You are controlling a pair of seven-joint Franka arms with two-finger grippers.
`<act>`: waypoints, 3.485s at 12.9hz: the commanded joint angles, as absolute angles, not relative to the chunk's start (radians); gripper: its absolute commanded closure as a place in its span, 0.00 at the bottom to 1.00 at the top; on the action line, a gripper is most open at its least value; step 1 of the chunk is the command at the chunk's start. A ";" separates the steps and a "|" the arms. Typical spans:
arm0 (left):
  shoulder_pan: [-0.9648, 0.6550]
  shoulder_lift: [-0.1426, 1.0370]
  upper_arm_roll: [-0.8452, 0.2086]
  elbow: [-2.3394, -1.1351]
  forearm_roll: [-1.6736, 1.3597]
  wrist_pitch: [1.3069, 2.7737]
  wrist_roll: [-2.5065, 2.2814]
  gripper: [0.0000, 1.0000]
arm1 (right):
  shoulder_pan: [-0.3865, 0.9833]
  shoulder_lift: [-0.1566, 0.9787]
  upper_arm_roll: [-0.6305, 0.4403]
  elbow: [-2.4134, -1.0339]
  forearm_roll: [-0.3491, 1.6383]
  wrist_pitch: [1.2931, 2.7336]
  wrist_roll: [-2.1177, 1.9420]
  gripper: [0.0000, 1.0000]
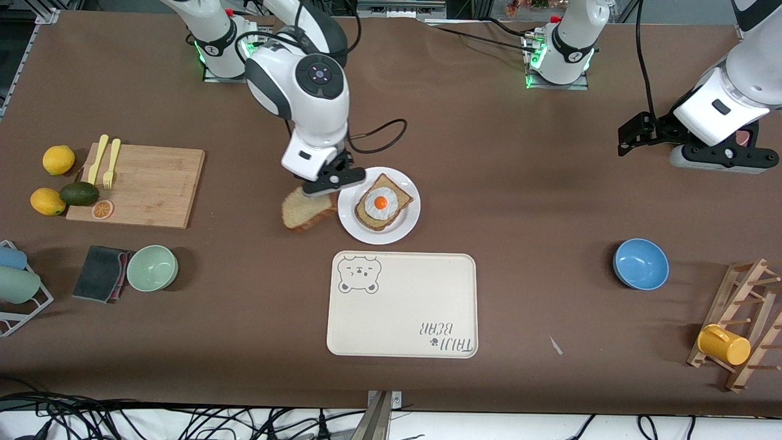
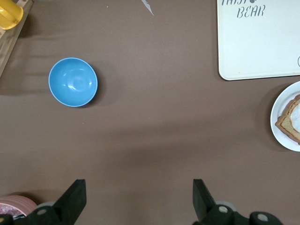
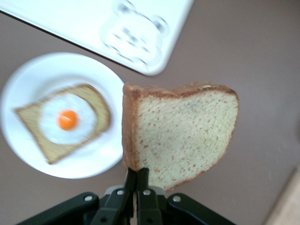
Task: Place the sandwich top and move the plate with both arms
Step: 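Carry the bread slice over the egg toast and lower it on, then release the bread and retract the right gripper while the left gripper reaches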
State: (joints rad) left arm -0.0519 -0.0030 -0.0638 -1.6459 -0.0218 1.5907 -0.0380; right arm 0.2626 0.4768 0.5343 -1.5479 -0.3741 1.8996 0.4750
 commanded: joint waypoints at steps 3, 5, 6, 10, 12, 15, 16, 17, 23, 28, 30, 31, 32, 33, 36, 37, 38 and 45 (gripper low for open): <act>-0.048 -0.014 -0.066 -1.646 -0.037 1.578 -0.038 0.00 | 0.472 0.722 0.509 -1.249 -0.489 1.842 0.422 1.00; -0.048 -0.014 -0.064 -1.646 -0.037 1.578 -0.038 0.00 | 0.576 0.759 0.442 -1.247 -0.523 1.874 0.432 1.00; -0.048 -0.014 -0.064 -1.646 -0.035 1.578 -0.038 0.00 | 0.600 0.770 0.427 -1.250 -0.519 1.876 0.449 1.00; -0.048 -0.014 -0.066 -1.646 -0.035 1.574 -0.038 0.00 | 0.601 0.773 0.429 -1.282 -0.567 1.862 0.448 1.00; -0.048 -0.014 -0.066 -1.646 -0.035 1.574 -0.038 0.00 | 0.603 0.775 0.430 -1.313 -0.583 1.871 0.456 1.00; -0.048 -0.014 -0.066 -1.646 -0.037 1.574 -0.038 0.00 | 0.604 0.773 0.434 -1.322 -0.584 1.896 0.459 1.00; -0.048 -0.014 -0.066 -1.646 -0.037 1.574 -0.038 0.00 | 0.604 0.775 0.434 -1.324 -0.583 1.902 0.460 1.00; -0.048 -0.014 -0.066 -1.646 -0.037 1.574 -0.038 0.00 | 0.604 0.775 0.434 -1.327 -0.583 1.902 0.460 1.00; -0.048 -0.014 -0.066 -1.646 -0.037 1.574 -0.037 0.00 | 0.614 0.779 0.454 -1.384 -0.615 1.901 0.568 1.00; -0.048 -0.014 -0.066 -1.646 -0.035 1.574 -0.038 0.00 | 0.612 0.778 0.462 -1.378 -0.632 1.917 0.568 0.39; -0.048 -0.014 -0.066 -1.646 -0.035 1.574 -0.038 0.00 | 0.603 0.752 0.463 -1.378 -0.624 1.889 0.551 0.39; -0.048 -0.014 -0.066 -1.646 -0.035 1.574 -0.037 0.00 | 0.585 0.724 0.463 -1.378 -0.617 1.858 0.543 0.35; -0.048 -0.014 -0.066 -1.646 -0.035 1.574 -0.038 0.00 | 0.563 0.691 0.462 -1.387 -0.611 1.844 0.537 0.23; -0.048 -0.014 -0.066 -1.646 -0.037 1.574 -0.038 0.00 | 0.528 0.651 0.462 -1.428 -0.609 1.850 0.546 0.03; -0.048 -0.009 -0.063 -1.646 -0.040 1.574 -0.040 0.00 | 0.320 0.513 0.532 -1.561 -0.511 1.936 0.484 0.00; -0.046 0.006 -0.063 -1.634 -0.044 1.572 -0.040 0.00 | 0.296 0.455 0.526 -1.584 -0.446 1.933 0.468 0.00; -0.048 0.011 -0.063 -1.631 -0.048 1.571 -0.040 0.00 | 0.273 0.407 0.511 -1.604 -0.390 1.922 0.463 0.00; -0.078 0.070 -0.094 -1.632 -0.139 1.559 -0.035 0.00 | 0.107 0.114 0.362 -1.784 -0.166 1.882 0.459 0.00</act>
